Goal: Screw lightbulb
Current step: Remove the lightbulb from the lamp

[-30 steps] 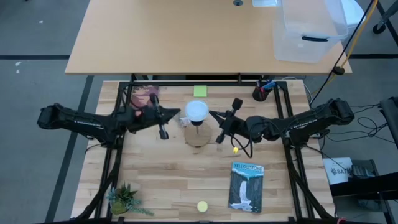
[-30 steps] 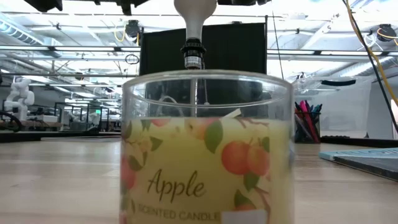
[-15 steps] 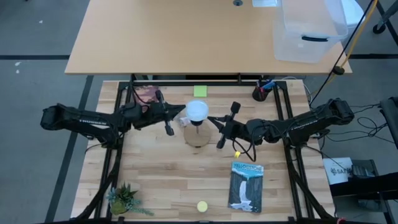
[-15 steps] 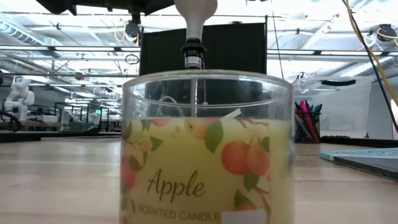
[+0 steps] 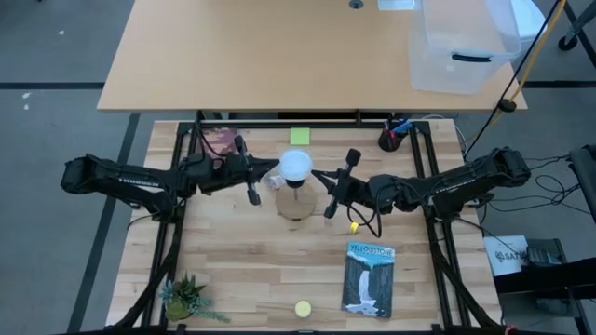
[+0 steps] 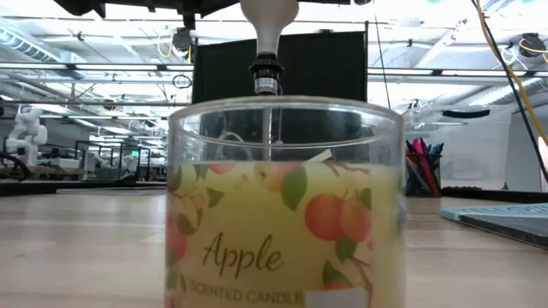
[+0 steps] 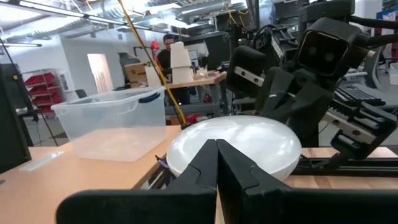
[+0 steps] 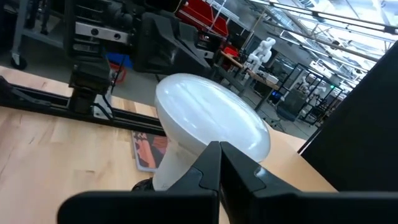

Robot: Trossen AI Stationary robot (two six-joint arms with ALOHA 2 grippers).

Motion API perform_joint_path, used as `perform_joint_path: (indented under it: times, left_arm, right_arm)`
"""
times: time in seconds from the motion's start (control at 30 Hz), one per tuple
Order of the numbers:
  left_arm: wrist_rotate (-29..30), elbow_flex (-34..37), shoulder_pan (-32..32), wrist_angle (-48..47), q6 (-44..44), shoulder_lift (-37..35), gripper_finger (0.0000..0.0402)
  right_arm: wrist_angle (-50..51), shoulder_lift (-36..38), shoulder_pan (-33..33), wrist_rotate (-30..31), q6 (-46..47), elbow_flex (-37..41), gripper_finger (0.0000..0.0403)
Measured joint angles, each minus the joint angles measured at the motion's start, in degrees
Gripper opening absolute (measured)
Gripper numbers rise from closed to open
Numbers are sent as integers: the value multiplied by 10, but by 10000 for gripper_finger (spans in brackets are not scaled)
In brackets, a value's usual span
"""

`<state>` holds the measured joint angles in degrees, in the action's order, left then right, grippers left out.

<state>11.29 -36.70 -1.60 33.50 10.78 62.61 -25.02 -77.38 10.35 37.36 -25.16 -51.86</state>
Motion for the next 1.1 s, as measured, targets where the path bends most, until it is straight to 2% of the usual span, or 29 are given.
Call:
perform_joint_path:
  times: [0.6,0.73,0.83,0.97,1.1]
  left_arm:
    - [-8,0,51,-19,-12,1,0]
    - [-7,1,65,-22,8,2,0]
    - [33,1,81,-11,38,-9,0]
    - [138,1,87,-7,63,-24,0]
    - [156,1,62,-11,39,-26,0]
  right_arm:
    - [-1,0,-33,3,-9,0,0]
    - [-1,0,-36,2,-13,0,0]
    - [0,0,-36,7,-20,0,0]
    - [1,0,-20,14,-21,0,0]
    - [1,0,-1,18,-23,0,0]
